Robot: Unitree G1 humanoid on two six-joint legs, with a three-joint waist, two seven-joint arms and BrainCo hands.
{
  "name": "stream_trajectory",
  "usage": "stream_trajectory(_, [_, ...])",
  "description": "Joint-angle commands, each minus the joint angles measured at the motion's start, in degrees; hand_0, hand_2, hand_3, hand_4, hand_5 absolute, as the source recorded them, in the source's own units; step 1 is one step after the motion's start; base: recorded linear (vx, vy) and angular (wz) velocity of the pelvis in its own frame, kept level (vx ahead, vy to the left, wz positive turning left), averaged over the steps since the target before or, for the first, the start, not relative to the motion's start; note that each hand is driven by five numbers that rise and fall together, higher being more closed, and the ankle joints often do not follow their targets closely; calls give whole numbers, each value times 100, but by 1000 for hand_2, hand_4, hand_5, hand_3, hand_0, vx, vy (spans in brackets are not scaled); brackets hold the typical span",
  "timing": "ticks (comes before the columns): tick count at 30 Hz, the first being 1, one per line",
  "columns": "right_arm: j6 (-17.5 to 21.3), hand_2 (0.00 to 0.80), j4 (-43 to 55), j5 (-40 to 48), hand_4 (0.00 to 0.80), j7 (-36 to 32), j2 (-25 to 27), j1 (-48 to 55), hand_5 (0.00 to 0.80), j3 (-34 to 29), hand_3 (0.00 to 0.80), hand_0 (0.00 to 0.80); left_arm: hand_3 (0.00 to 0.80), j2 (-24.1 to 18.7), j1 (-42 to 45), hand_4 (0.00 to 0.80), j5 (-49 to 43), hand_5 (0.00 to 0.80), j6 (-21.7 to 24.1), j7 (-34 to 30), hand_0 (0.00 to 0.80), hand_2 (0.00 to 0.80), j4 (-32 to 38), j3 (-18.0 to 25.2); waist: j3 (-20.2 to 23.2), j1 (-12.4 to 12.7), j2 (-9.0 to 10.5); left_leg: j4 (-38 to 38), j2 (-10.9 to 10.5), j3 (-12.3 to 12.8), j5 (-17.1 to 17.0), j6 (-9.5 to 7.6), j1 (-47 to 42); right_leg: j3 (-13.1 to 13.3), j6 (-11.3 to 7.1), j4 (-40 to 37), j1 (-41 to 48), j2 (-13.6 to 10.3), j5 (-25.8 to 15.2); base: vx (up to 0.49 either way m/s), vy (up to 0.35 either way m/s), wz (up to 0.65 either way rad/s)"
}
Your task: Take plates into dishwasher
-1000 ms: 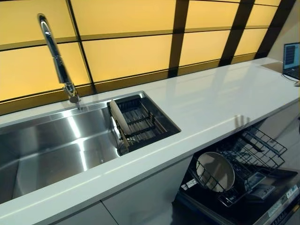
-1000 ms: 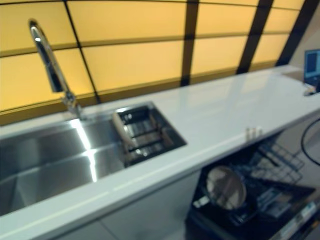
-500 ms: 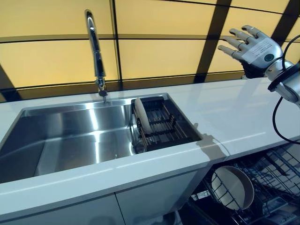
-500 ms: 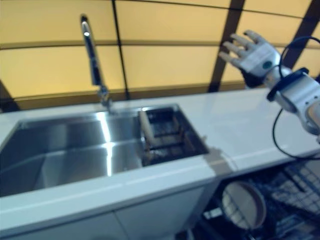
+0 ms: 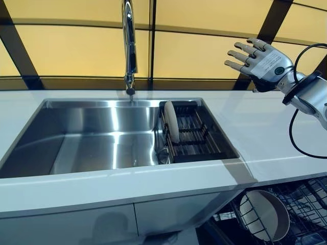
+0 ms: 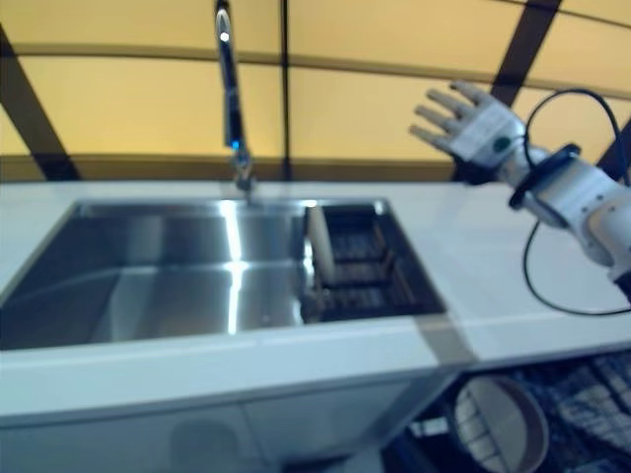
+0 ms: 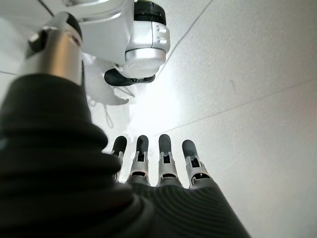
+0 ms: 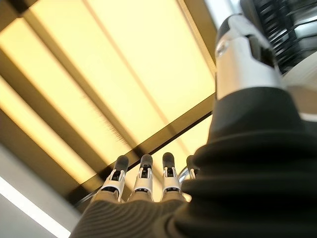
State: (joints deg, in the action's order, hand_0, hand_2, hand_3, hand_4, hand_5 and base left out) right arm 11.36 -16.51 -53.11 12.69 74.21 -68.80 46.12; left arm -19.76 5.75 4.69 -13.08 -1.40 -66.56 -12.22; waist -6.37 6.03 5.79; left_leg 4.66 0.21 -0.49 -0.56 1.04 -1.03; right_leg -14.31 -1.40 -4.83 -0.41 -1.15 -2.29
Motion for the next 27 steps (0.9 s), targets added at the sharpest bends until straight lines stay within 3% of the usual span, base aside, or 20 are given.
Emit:
stream_trajectory(1, [-528,0,-288,-44,0,270,-17,-1138,0,527,0,0,0,-386,-127,0,189,0,53,107,0,0,-55,-26,-287,249,244,34,-43,159,-114,99,273,124,-723,-17,44,-306,-270,-83,-48,28])
stream_trajectory(9, [-818,0,-317,105,0,449,-224,-1746,0,917,0,0,0,-428,-187,0,377,0,138,133,0,0,80,-150,-582,271,178,34,-56,60,-200,115,540,127,-709,-17,-201,-301,-318,-64,-8,21])
stream_trajectory(27, [-817,0,-220,126,0,444,-581,-1930,0,1007,0,0,0,-416,-211,0,478,0,136,144,0,0,195,-234,-698,361,179,34,-79,14,-184,133,580,12,-710,-17,-223,-325,-302,-3,2,1])
